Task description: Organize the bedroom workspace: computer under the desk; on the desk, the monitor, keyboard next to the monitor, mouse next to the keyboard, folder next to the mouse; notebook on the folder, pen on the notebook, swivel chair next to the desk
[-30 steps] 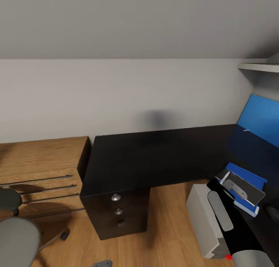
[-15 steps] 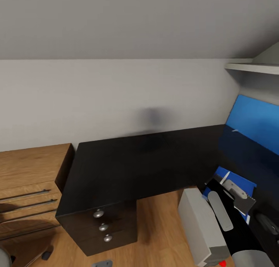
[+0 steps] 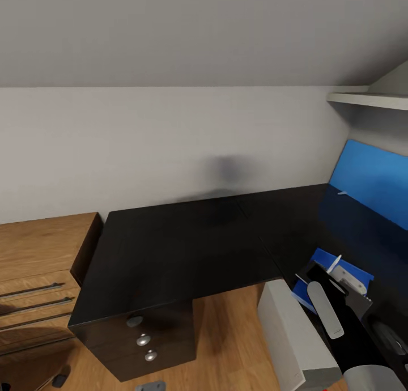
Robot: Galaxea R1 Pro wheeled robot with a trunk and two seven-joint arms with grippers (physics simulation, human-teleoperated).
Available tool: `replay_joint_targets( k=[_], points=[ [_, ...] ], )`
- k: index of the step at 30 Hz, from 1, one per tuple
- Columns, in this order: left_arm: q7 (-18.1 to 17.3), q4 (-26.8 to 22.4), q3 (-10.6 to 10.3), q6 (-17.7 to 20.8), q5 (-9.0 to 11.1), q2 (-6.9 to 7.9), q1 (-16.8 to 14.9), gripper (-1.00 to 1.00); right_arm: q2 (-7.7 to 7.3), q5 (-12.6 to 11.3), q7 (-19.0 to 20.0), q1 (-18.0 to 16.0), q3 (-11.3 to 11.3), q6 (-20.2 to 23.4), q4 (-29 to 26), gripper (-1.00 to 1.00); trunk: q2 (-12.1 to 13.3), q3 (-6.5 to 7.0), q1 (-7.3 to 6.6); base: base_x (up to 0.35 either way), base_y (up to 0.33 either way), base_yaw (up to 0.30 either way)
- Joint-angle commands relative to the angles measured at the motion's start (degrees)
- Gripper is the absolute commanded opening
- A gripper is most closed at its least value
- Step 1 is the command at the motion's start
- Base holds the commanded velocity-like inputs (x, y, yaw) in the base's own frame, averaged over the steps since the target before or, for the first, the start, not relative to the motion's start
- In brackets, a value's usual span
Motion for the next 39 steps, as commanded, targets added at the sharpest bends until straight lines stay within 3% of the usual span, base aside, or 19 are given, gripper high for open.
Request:
replay_joint_targets(
  k=[1, 11, 30, 31, 39],
  points=[
    [0.3, -0.1, -0.4, -0.3, 0.5, 0.06, -0.1, 1.0, -0.06, -0.1, -0.3, 0.0, 0.0, 0.5, 0.0, -1.0, 0.0, -0.06, 0.0, 0.001, -0.002, 0.0],
    [0.3, -0.1, -0.4, -0.3, 0.5, 0.06, -0.1, 1.0, -1.38, -0.1, -1.9, -0.2, 0.0, 1.6, 2.0, -1.0, 0.0, -0.06, 0.0, 0.0, 0.0, 0.0],
    [0.3, -0.1, -0.5, -0.3, 0.5, 0.02, -0.1, 1.0, -1.46, -0.2, -2.2, -0.6, 0.2, 1.7, 2.7, -1.0, 0.0, -0.06, 0.0, 0.0, 0.0, 0.0],
    [0.3, -0.1, -0.5, -0.3, 0.5, 0.0, -0.1, 1.0, -1.45, -0.2, -2.2, -0.6, 0.2, 1.7, 2.7, 1.0, 0.0, -0.06, 0.0, 0.0, 0.0, 0.0],
    [0.3, -0.1, -0.4, -0.3, 0.5, -0.03, -0.1, 1.0, -1.42, -0.2, -2.2, -0.6, 0.3, 1.7, 2.7, 1.0, 0.0, -0.06, 0.0, 0.0, 0.0, 0.0]
  ],
)
